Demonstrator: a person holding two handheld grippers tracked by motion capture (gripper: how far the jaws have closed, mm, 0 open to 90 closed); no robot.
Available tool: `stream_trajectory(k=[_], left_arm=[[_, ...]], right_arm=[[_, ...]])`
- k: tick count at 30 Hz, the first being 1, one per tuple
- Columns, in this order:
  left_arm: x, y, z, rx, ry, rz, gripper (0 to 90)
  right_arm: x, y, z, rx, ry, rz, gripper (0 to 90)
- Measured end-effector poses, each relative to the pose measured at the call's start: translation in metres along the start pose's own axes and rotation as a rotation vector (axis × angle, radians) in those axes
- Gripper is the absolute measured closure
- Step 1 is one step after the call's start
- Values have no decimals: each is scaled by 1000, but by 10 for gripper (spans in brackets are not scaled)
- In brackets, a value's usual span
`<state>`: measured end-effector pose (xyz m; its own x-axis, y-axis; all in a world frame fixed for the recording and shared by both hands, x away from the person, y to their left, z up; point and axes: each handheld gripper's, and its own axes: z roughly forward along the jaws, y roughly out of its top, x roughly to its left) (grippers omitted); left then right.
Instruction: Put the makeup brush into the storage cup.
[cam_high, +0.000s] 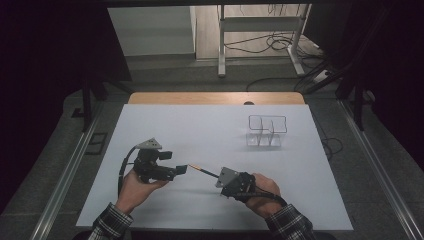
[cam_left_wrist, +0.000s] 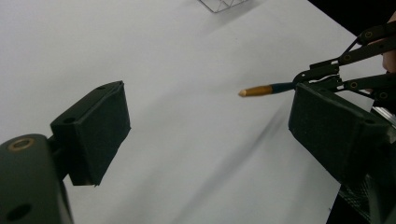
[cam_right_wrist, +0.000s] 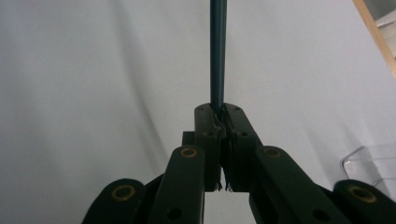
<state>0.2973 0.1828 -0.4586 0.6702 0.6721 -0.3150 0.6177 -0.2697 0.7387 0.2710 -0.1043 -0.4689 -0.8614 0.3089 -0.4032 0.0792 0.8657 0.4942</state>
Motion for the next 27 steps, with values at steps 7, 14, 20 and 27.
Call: stream_trajectory(k=[7, 14, 20, 27], left_arm=[[0, -2, 3, -22, -21, -26, 166], [1, -5, 5, -71, -103, -78, 244], [-1, -7, 14, -83, -172, -126, 346], [-8, -9, 26, -78, -221, -151, 457]], right_arm=[[-5, -4, -4, -13, 5, 87, 848], [-8, -7, -6, -41, 25, 174, 848], [-8, -7, -7, -62, 30, 218, 848], [-6, -5, -6, -74, 36, 267, 848]])
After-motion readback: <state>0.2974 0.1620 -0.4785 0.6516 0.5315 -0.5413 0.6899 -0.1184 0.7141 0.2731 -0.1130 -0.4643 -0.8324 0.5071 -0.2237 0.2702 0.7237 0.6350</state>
